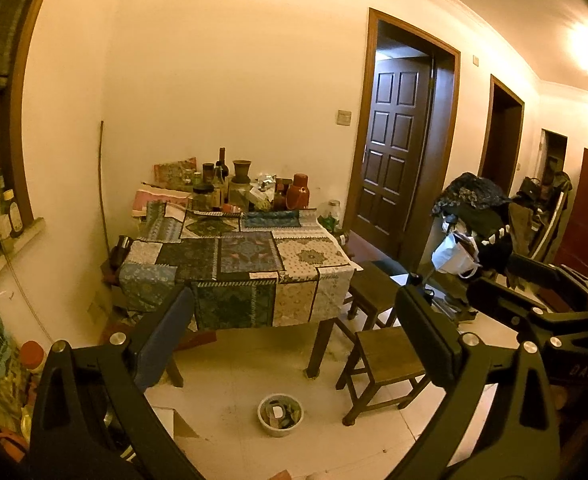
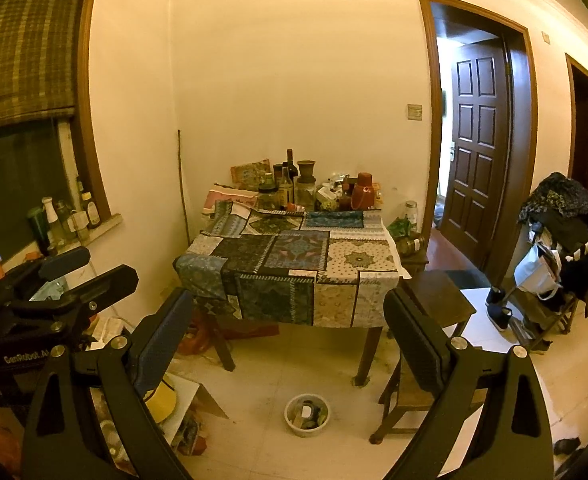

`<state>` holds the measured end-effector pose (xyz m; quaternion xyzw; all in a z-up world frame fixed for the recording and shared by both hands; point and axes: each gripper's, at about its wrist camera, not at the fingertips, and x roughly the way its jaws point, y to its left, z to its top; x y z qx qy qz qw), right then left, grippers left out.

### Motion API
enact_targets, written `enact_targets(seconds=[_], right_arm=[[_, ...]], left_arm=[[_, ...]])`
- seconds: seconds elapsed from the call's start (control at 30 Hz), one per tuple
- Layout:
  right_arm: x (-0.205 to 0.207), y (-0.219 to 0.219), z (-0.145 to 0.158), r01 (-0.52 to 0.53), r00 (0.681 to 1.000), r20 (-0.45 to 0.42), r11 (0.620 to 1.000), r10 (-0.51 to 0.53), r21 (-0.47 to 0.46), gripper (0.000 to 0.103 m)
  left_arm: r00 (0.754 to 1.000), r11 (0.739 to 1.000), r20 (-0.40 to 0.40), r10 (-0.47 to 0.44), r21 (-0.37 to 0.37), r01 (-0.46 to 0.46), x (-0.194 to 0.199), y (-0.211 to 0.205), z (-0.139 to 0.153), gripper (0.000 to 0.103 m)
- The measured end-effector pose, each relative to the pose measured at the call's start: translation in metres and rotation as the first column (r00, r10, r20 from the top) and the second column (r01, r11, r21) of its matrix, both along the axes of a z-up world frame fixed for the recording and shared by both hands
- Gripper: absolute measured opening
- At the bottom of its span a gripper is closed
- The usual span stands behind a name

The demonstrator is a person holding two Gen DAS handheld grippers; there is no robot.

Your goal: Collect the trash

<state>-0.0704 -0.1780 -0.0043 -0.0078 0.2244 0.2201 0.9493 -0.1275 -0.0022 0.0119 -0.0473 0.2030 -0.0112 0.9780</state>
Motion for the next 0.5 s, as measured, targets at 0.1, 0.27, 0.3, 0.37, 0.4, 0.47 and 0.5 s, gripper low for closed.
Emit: enact_targets(seconds=[0.1,0.27,0.3,0.37,0.4,0.47,0.5], right_arm=[[0.004,-0.002,0.001,-0.006,1.000,0.001,1.000,0.006,-0.002,0.095],[0.014,-0.006,-0.001,-0.017,1.000,-0.008,1.000,0.017,0.002,0.095],[0.016,-0.006,-0.001,-0.020,1.000,-0.010,1.000,0.020,0.003,0.095],[0.020,-0.006,-0.002,-0.025,1.000,-0.014,1.000,0.025,0.003,0.095],[0.023,-0.007,-0.002,-0.027,0.999,-0.017,1.000,0.027,0.000,0.095],[0.027,-0.007,-0.004,-0.029,0.999,-0.022,1.000,0.029,-0.001,0.095],[0.031,-0.007,-0.005,-0.030,0.999,-0.027,1.000,0.030,-0.001,0.095]], left_arm=[[1.000,1.000,0.004,0.006,-0.001,-0.006,0.004,-0.004,0.000,0.101],[1.000,1.000,0.004,0.016,0.008,-0.016,0.005,-0.007,-0.001,0.101],[1.000,1.000,0.002,0.022,0.015,-0.022,0.007,-0.009,-0.001,0.101],[1.000,0.999,-0.005,0.031,0.019,-0.031,0.011,-0.013,-0.002,0.101],[1.000,0.999,-0.009,0.029,0.016,-0.029,0.014,-0.013,-0.003,0.101],[0.999,0.999,-0.016,0.033,0.008,-0.033,0.020,-0.015,-0.004,0.101],[0.999,0.999,-0.021,0.034,0.005,-0.034,0.025,-0.016,-0.005,0.101]])
